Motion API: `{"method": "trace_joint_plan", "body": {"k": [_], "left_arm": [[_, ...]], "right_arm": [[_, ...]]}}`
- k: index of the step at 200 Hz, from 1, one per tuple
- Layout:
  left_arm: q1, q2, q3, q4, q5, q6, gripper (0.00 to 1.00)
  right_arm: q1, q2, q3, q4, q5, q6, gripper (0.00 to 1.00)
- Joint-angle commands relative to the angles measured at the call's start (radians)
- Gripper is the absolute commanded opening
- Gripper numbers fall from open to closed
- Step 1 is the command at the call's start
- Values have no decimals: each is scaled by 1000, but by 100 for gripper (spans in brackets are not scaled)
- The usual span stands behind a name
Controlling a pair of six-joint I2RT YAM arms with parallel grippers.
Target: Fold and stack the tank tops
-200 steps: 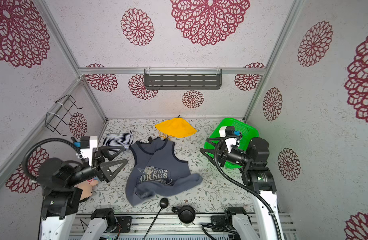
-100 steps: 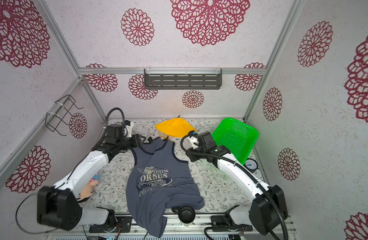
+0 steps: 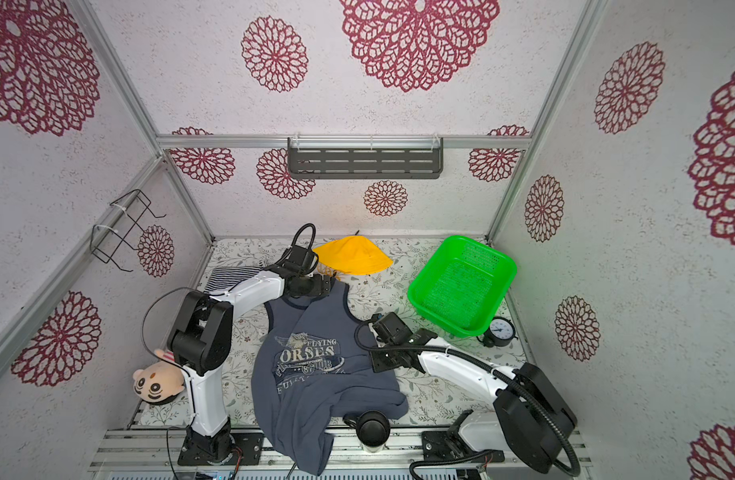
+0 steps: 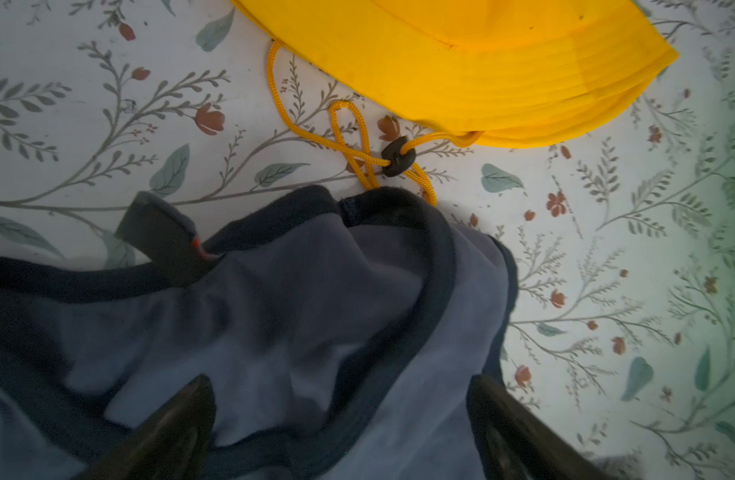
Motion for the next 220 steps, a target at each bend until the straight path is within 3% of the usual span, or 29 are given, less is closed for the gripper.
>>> {"method": "trace_joint_plan", "body": {"k": [1, 11, 42, 55, 83, 124, 166, 196, 203, 220], "left_arm": [[-4, 66, 41, -24, -76, -21, 90], [-5, 87, 50, -20, -90, -31, 75], [13, 125, 69, -4, -100, -72, 15], [26, 119, 62, 8, -98, -87, 0], [64, 72, 23, 39, -103, -113, 0], [123, -53, -74, 66, -156, -149, 0], [194, -227, -228, 118, -203, -234, 0], [205, -315, -306, 143, -241, -265, 0], [207, -322, -310, 143, -238, -265, 13], [205, -324, -305, 142, -214, -262, 53]], "right_arm": [[17, -19, -48, 53, -3, 89, 20], [18, -14, -70, 70, 2, 98, 19], [15, 35, -84, 69, 64, 102, 16], [0, 58, -86, 73, 99, 101, 13], [-90, 116, -78, 94, 153, 64, 6], [-224, 259, 25, 162, 207, -50, 5], [-325, 476, 267, 222, 211, -184, 5], [-380, 524, 471, 158, 222, -266, 8], [-388, 522, 508, 127, 220, -285, 14], [-399, 507, 576, 42, 199, -316, 42]]}}
